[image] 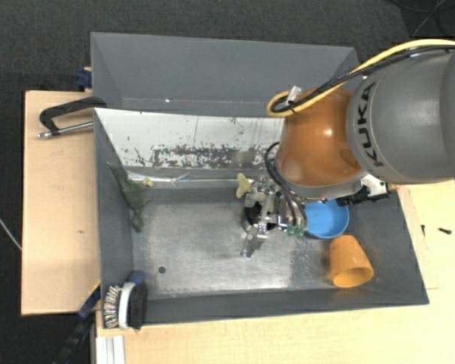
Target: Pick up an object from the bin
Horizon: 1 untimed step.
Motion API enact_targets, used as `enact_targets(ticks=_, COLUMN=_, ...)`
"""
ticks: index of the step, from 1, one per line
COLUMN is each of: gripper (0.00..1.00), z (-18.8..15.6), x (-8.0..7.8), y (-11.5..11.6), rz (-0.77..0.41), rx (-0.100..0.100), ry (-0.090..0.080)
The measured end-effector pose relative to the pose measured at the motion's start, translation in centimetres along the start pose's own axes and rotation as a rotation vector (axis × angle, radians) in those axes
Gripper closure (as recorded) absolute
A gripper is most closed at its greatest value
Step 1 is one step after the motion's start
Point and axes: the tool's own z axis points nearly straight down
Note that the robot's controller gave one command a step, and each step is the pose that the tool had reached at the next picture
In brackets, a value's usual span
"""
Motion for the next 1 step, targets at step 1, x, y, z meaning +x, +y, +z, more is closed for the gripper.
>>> enact_targets(ticks=1, gripper=0.0, z=4.41, x=-4.59, y=-2.68, rz=-0.24, rx=-0.004, ry=-0.008)
